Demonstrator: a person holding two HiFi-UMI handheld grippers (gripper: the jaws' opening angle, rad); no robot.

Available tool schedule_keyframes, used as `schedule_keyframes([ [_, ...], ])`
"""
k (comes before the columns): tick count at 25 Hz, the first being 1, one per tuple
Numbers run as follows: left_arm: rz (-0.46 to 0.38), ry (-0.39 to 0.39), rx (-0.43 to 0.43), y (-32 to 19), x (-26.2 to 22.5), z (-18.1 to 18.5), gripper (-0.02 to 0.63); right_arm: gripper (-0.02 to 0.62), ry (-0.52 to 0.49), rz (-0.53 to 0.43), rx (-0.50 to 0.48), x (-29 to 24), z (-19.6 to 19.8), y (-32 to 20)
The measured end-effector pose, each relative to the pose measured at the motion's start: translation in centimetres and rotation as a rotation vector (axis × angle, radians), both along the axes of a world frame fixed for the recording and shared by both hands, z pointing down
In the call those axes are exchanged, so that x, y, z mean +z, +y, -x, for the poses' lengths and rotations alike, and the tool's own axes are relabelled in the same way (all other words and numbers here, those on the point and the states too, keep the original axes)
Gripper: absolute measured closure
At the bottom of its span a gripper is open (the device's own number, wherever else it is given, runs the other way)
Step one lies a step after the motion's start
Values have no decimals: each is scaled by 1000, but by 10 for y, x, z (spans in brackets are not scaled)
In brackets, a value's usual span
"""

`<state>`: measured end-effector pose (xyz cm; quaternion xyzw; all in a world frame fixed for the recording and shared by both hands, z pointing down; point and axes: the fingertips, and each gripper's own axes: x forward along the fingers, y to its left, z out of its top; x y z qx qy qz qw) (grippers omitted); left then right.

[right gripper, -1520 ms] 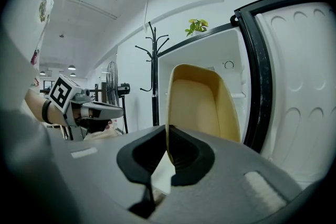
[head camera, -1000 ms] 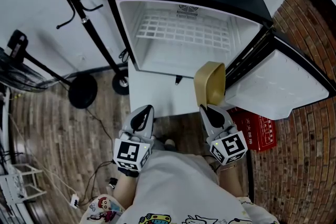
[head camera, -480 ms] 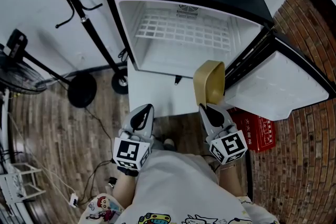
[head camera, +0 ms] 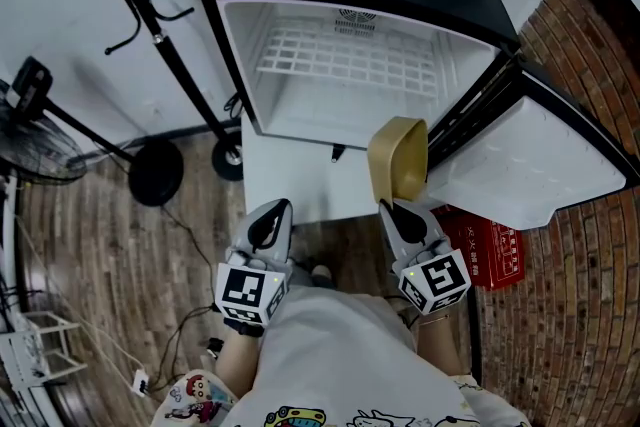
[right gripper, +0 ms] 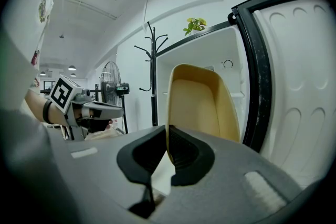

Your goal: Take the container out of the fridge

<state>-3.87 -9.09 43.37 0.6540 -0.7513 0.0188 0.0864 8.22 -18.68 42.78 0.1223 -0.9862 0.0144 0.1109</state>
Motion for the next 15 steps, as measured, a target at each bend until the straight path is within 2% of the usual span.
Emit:
schedule_keyframes([
  [15, 1, 3, -4, 3, 1, 1, 607, 589, 8, 0, 7, 3, -1, 3],
])
